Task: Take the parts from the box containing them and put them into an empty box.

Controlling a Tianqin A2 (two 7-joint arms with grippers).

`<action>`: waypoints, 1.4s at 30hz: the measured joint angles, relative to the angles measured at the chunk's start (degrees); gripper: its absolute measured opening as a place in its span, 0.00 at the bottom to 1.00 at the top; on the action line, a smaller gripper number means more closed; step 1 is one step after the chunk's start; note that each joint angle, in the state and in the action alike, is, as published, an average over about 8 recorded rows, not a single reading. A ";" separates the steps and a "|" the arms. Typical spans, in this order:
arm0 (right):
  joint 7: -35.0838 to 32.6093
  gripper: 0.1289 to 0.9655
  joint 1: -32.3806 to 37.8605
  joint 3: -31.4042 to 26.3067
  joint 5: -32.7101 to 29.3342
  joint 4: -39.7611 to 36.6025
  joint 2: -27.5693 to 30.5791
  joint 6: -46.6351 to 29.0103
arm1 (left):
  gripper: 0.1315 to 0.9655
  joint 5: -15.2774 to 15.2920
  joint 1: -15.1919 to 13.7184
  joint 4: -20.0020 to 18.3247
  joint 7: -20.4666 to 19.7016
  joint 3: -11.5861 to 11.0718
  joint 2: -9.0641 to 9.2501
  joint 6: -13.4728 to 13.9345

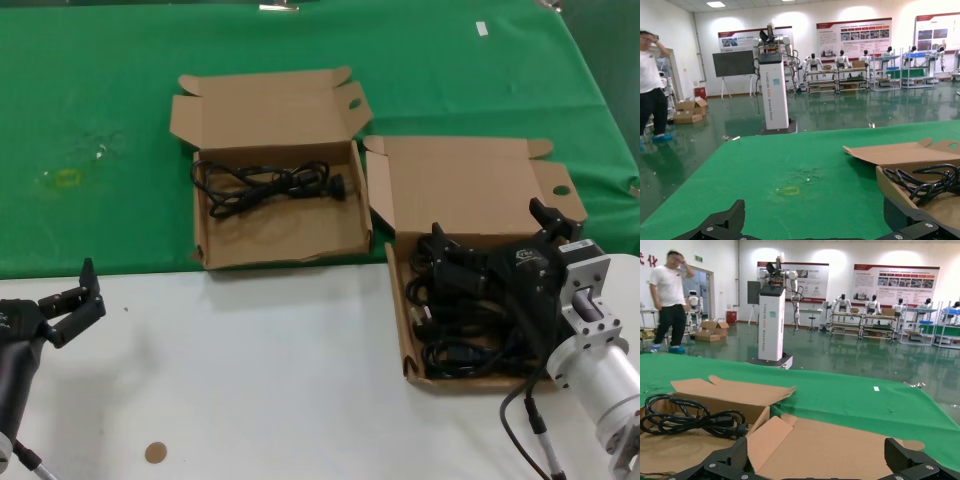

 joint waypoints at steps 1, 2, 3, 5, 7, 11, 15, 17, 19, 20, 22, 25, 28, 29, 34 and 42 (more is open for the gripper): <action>0.00 1.00 0.00 0.00 0.00 0.00 0.00 0.00 | 1.00 0.00 0.00 0.00 0.00 0.00 0.00 0.00; 0.00 1.00 0.00 0.00 0.00 0.00 0.00 0.00 | 1.00 0.00 0.00 0.00 0.00 0.00 0.00 0.00; 0.00 1.00 0.00 0.00 0.00 0.00 0.00 0.00 | 1.00 0.00 0.00 0.00 -0.01 0.00 0.00 0.00; 0.00 1.00 0.00 0.00 0.00 0.00 0.00 0.00 | 1.00 0.00 0.00 0.00 -0.01 0.00 0.00 0.00; 0.00 1.00 0.00 0.00 0.00 0.00 0.00 0.00 | 1.00 0.00 0.00 0.00 -0.01 0.00 0.00 0.00; 0.00 1.00 0.00 0.00 0.00 0.00 0.00 0.00 | 1.00 0.00 0.00 0.00 -0.02 0.00 0.00 0.00; 0.00 1.00 0.00 0.00 0.00 0.00 0.00 0.00 | 1.00 0.00 0.00 0.00 -0.02 0.00 0.00 0.00; 0.00 1.00 0.00 0.00 0.00 0.00 0.00 0.00 | 1.00 0.00 0.00 0.00 -0.02 0.00 0.00 0.00; 0.00 1.00 0.00 0.00 0.00 0.00 0.00 0.00 | 1.00 0.00 0.00 0.00 -0.02 0.00 0.00 0.00; 0.00 1.00 0.00 0.00 0.00 0.00 0.00 0.00 | 1.00 0.00 0.00 0.00 -0.02 0.00 0.00 0.00; 0.00 1.00 0.00 0.00 0.00 0.00 0.00 0.00 | 1.00 0.00 0.00 0.00 -0.02 0.00 0.00 0.00; 0.00 1.00 0.00 0.00 0.00 0.00 0.00 0.00 | 1.00 0.00 0.00 0.00 -0.03 0.00 0.00 0.00; 0.00 1.00 0.00 0.00 0.00 0.00 0.00 0.00 | 1.00 0.00 0.00 0.00 -0.04 0.00 0.00 0.00; 0.00 1.00 0.00 0.00 0.00 0.00 0.00 0.00 | 1.00 0.00 0.00 0.00 -0.04 0.00 0.00 0.00; 0.00 1.00 0.00 0.00 0.00 0.00 0.00 0.00 | 1.00 0.00 0.00 0.00 -0.05 0.00 0.00 0.00; 0.00 1.00 0.00 0.00 0.00 0.00 0.00 0.00 | 1.00 0.00 0.00 0.00 -0.03 0.00 0.00 0.00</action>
